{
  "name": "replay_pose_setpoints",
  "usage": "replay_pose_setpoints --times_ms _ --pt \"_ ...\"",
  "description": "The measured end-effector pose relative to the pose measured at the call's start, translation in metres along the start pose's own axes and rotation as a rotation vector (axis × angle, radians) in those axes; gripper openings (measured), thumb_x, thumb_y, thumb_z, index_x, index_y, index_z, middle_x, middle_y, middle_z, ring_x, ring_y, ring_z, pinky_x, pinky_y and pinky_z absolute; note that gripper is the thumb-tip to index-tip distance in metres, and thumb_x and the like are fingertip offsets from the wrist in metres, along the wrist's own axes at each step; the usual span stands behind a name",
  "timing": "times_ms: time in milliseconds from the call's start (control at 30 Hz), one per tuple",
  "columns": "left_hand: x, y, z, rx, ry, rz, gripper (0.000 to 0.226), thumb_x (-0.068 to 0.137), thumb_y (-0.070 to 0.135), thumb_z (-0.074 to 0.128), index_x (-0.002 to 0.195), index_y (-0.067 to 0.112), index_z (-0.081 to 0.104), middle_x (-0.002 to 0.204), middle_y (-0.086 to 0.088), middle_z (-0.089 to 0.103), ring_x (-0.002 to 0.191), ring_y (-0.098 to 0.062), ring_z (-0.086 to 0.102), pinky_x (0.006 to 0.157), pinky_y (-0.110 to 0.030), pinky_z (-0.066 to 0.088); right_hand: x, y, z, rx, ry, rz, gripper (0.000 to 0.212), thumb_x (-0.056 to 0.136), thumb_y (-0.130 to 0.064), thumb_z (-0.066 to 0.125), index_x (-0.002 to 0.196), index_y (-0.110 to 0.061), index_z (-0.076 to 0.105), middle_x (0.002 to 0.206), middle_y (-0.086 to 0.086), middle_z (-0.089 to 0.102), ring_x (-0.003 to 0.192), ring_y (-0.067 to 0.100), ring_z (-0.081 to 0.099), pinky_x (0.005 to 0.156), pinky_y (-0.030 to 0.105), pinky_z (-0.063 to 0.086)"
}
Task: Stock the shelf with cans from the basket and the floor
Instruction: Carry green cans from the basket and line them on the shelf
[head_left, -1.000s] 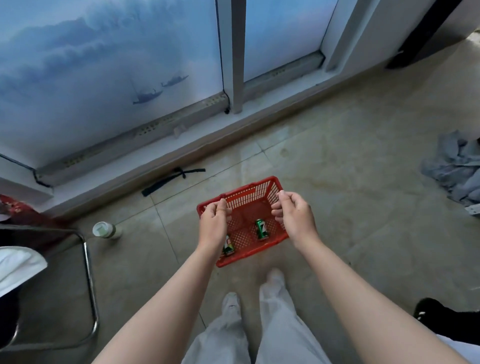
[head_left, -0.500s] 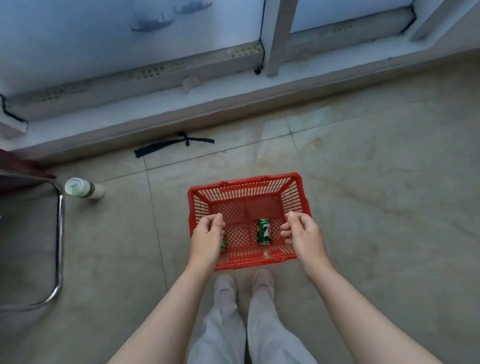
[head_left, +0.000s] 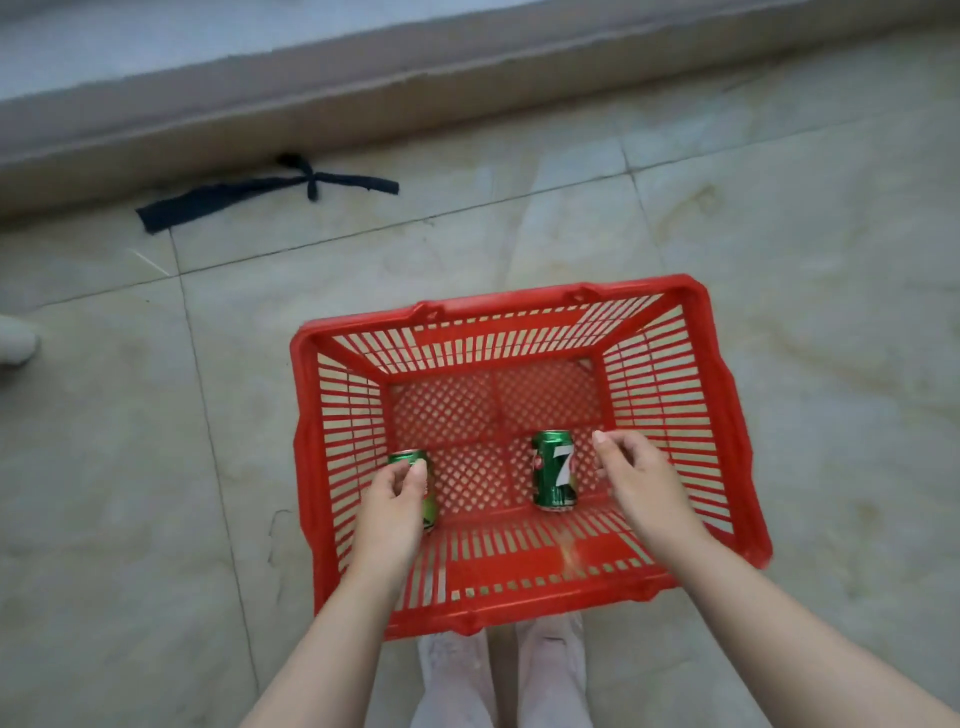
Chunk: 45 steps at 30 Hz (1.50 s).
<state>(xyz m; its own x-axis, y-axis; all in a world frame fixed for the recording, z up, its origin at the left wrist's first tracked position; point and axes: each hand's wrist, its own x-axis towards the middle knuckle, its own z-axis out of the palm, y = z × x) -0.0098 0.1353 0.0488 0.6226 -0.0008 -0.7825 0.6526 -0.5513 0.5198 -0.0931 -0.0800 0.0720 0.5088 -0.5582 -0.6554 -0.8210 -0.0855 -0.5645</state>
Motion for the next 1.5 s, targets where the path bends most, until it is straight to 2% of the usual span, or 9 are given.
replay_pose_setpoints --times_ms 300,400,500,733,933,1033,1300,1400,1500 --pt "0.091 -0.066 0.058 0.216 0.193 -0.251 0.059 0.098 0.039 0.048 0.14 -0.001 0.038 0.134 -0.023 0.045 0.118 -0.04 0.05 0.101 -0.046 0.044 0.082 0.072 0.056 -0.112 -0.051 0.069 0.036 0.102 -0.037 0.045 0.121 -0.009 0.057 0.109 0.0 0.059 0.09 0.01 0.054 0.067 0.021 0.038" --pt "0.099 -0.072 0.065 0.327 0.299 -0.261 0.057 0.097 0.034 0.052 0.139 -0.002 0.036 0.138 -0.024 0.042 0.123 -0.041 0.046 0.105 -0.049 0.039 0.096 0.091 0.066 -0.127 -0.07 0.097 0.044 0.101 -0.036 0.048 0.133 -0.006 0.051 0.114 0.003 0.057 0.098 0.014 0.051 0.079 0.026 0.04" --pt "0.106 -0.079 0.071 0.289 0.332 -0.193 0.046 0.095 0.024 0.058 0.134 0.005 0.043 0.135 -0.019 0.049 0.121 -0.039 0.051 0.101 -0.051 0.044 0.105 0.102 0.072 -0.084 -0.07 0.151 0.044 0.1 -0.035 0.051 0.137 -0.011 0.045 0.117 0.002 0.056 0.098 0.013 0.052 0.07 0.022 0.043" --pt "0.113 -0.063 0.103 0.105 -0.016 -0.103 0.06 0.073 0.028 0.084 0.12 0.016 0.05 0.108 0.002 0.061 0.096 -0.017 0.058 0.09 -0.034 0.048 0.113 0.113 0.076 0.071 -0.062 0.228 0.046 0.092 -0.02 0.066 0.132 -0.015 0.045 0.103 -0.001 0.061 0.092 0.014 0.062 0.079 0.029 0.05" --pt "0.127 -0.06 0.119 0.036 -0.258 -0.122 0.056 0.071 0.022 0.086 0.114 0.017 0.051 0.104 0.003 0.063 0.087 -0.009 0.061 0.067 -0.016 0.047 0.121 0.115 0.079 0.164 -0.261 0.262 0.046 0.087 -0.021 0.073 0.128 -0.013 0.055 0.103 -0.003 0.066 0.088 0.004 0.063 0.061 0.01 0.049" --pt "0.13 -0.063 0.116 0.01 -0.331 -0.149 0.049 0.072 0.021 0.084 0.113 0.009 0.061 0.097 0.004 0.069 0.085 -0.008 0.067 0.064 -0.014 0.051 0.123 0.12 0.081 0.211 -0.323 0.287 0.051 0.086 -0.028 0.073 0.132 -0.016 0.054 0.121 0.003 0.066 0.102 0.012 0.065 0.076 0.017 0.053" --pt "0.119 -0.047 0.097 -0.033 -0.336 -0.141 0.051 0.072 0.023 0.084 0.116 0.01 0.062 0.102 -0.002 0.072 0.088 -0.009 0.067 0.066 -0.017 0.048 0.113 0.104 0.067 0.375 -0.353 0.289 0.021 0.086 -0.025 0.073 0.106 -0.025 0.066 0.111 0.005 0.073 0.101 0.019 0.071 0.094 0.041 0.056" --pt "0.101 -0.026 0.082 -0.071 -0.32 -0.122 0.058 0.069 0.023 0.085 0.12 0.008 0.062 0.107 -0.004 0.072 0.091 -0.011 0.068 0.07 -0.018 0.049 0.099 0.079 0.05 0.396 -0.37 0.273 0.044 0.083 -0.029 0.076 0.124 -0.017 0.064 0.112 0.005 0.074 0.105 0.022 0.071 0.098 0.048 0.053" --pt "0.072 0.011 0.061 -0.094 -0.323 -0.064 0.041 0.072 0.024 0.082 0.107 0.016 0.062 0.09 0.009 0.068 0.076 0.003 0.062 0.057 -0.008 0.043 0.079 0.043 0.025 0.418 -0.365 0.243 0.048 0.084 -0.029 0.075 0.127 -0.014 0.061 0.109 0.004 0.075 0.102 0.021 0.072 0.096 0.047 0.054"
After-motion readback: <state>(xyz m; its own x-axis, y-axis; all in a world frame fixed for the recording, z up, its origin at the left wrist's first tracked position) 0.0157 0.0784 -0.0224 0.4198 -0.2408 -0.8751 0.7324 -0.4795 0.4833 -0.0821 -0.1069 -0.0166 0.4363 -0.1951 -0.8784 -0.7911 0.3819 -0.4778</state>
